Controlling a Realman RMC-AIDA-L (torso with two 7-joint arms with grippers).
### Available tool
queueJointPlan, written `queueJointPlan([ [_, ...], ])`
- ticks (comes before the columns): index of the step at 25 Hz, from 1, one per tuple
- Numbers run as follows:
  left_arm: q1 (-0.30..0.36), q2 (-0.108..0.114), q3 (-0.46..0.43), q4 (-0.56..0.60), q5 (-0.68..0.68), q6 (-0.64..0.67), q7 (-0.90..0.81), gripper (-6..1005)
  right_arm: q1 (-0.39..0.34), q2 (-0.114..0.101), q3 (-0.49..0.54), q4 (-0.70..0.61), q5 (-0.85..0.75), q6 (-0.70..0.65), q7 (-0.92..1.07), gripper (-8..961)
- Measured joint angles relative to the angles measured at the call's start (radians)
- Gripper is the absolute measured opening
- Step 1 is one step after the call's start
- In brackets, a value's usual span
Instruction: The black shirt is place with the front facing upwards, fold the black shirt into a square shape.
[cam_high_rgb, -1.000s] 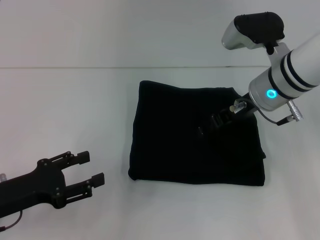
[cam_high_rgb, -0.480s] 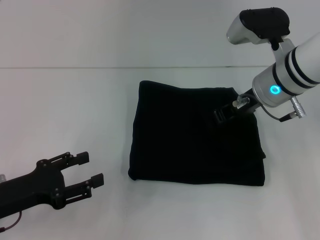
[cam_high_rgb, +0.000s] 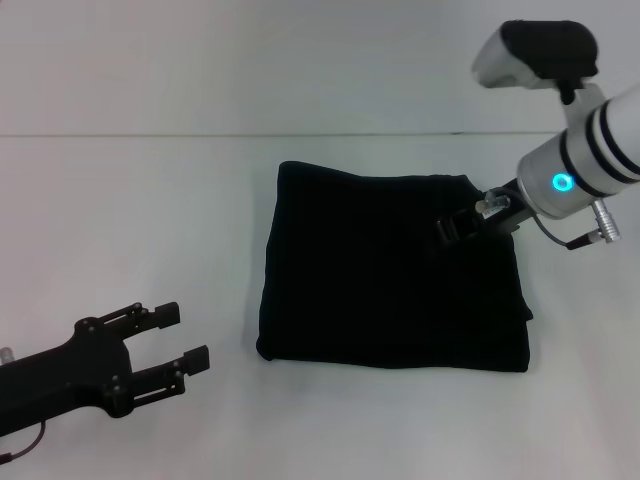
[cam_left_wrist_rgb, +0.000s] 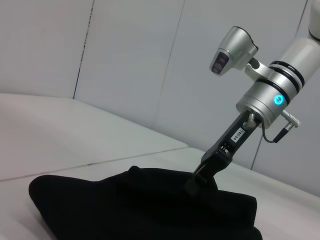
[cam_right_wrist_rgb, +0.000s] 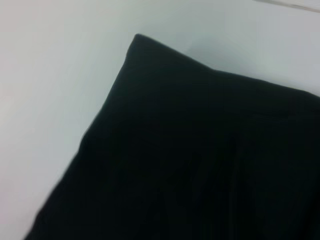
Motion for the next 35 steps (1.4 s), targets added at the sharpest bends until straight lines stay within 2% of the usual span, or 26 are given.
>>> queueJointPlan([
  [5,-0.003,-0.003,0.001,0.000,-0.001,0.007,0.000,768,-0.080,-0.008,0.090,-0.046,0.091,-0.002,0.001,12],
  [11,-0.011,-0.007,0.006,0.000,-0.002,0.009,0.000,769,-0.215,-0.046,0.177,-0.043,0.283,0.003,-0.010,12],
  [15,-0.015,-0.007,0.006,0.000,-0.002,0.004,0.000,769,-0.279,-0.046,0.214,-0.024,0.373,0.009,-0.019,13],
  [21,-0.020,-0.009,0.008,0.000,-0.003,0.001,0.001,768,-0.325,-0.048,0.282,0.103,0.473,0.048,-0.117,13],
  [28,-0.037,-0.009,0.001,-0.024,-0.010,0.010,-0.003,769,-0.359,-0.051,0.421,0.215,0.537,0.061,-0.261,12],
  [35,-0.060,-0.009,0.000,-0.050,-0.014,0.006,-0.004,768,-0.405,-0.052,0.465,0.286,0.638,0.071,-0.357,13],
])
